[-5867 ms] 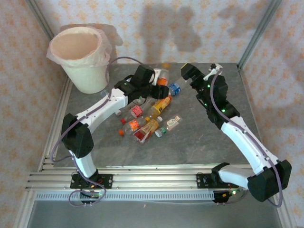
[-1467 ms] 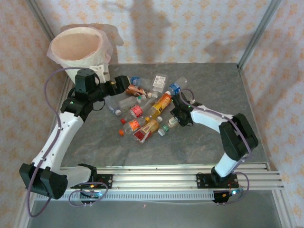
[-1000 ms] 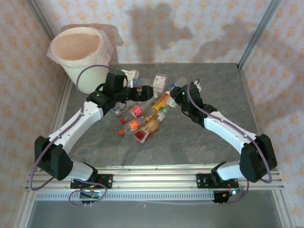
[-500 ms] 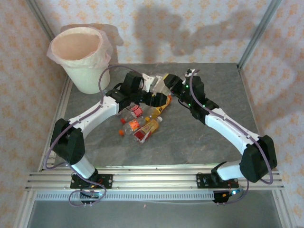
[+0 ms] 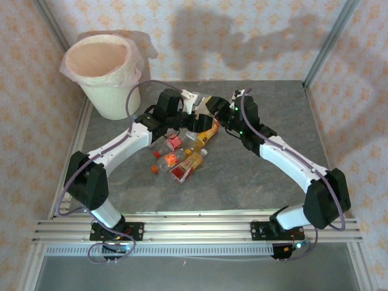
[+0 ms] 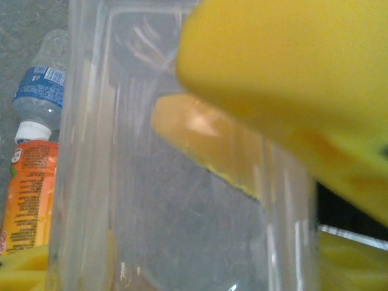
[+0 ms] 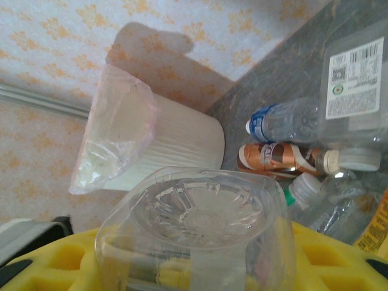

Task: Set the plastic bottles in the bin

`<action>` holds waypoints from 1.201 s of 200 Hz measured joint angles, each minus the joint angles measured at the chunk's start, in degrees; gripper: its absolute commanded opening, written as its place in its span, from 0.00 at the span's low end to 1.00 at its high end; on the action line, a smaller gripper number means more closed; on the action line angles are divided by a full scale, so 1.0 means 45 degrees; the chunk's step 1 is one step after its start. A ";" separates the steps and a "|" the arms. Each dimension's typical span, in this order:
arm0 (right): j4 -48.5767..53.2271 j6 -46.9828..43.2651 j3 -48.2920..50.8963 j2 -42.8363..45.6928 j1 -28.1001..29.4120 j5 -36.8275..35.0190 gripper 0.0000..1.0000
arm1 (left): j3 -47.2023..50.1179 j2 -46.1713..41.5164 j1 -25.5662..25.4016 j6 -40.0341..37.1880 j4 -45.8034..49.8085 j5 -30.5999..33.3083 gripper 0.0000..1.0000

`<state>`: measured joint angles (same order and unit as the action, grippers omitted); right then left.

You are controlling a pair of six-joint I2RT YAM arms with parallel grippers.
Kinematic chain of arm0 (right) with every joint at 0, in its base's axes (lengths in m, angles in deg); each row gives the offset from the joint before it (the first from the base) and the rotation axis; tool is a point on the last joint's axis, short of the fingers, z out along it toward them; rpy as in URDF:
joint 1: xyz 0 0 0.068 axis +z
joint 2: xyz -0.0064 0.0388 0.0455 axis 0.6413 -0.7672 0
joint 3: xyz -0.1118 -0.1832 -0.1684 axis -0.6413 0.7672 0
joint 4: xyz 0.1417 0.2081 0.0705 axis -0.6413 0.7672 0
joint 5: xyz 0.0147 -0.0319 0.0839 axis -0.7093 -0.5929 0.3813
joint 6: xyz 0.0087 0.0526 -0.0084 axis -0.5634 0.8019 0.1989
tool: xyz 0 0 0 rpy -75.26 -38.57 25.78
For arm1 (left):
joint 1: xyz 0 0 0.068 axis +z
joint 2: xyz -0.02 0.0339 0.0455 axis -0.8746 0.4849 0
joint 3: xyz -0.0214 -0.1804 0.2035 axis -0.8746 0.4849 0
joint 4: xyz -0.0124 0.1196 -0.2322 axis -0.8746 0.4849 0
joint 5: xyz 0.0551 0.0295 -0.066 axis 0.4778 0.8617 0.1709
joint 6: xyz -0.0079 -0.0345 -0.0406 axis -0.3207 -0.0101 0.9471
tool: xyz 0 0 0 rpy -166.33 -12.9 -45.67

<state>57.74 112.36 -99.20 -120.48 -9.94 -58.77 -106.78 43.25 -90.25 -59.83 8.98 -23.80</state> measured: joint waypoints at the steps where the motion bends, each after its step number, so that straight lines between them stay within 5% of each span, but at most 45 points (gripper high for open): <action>1: 0.0000 0.0000 -0.0005 -0.0010 0.0000 0.0039 0.46 | 0.0010 0.0000 0.0000 0.0039 0.0000 0.0005 0.59; 79: 0.0253 0.0185 -0.0277 -0.0160 -0.0039 0.0155 0.68 | 0.0000 0.0019 0.0034 0.0029 0.0005 0.0049 0.48; 116: 0.0384 0.0418 -0.0510 -0.0233 -0.0083 0.0219 0.89 | 0.0000 0.0024 0.0000 -0.0005 -0.0015 0.0695 0.48; 123: 0.0384 0.0442 -0.0534 -0.0223 -0.0092 0.0219 1.00 | 0.0005 0.0024 0.0000 -0.0005 -0.0015 0.0928 0.48; 240: 0.0554 -0.0306 0.0403 0.1166 -0.0204 -0.1273 0.99 | -0.0107 0.0024 0.1044 0.0461 0.0806 0.3725 0.48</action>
<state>60.23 110.98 -97.38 -115.24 -10.86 -64.49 -107.26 43.36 -85.55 -57.75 12.60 -7.03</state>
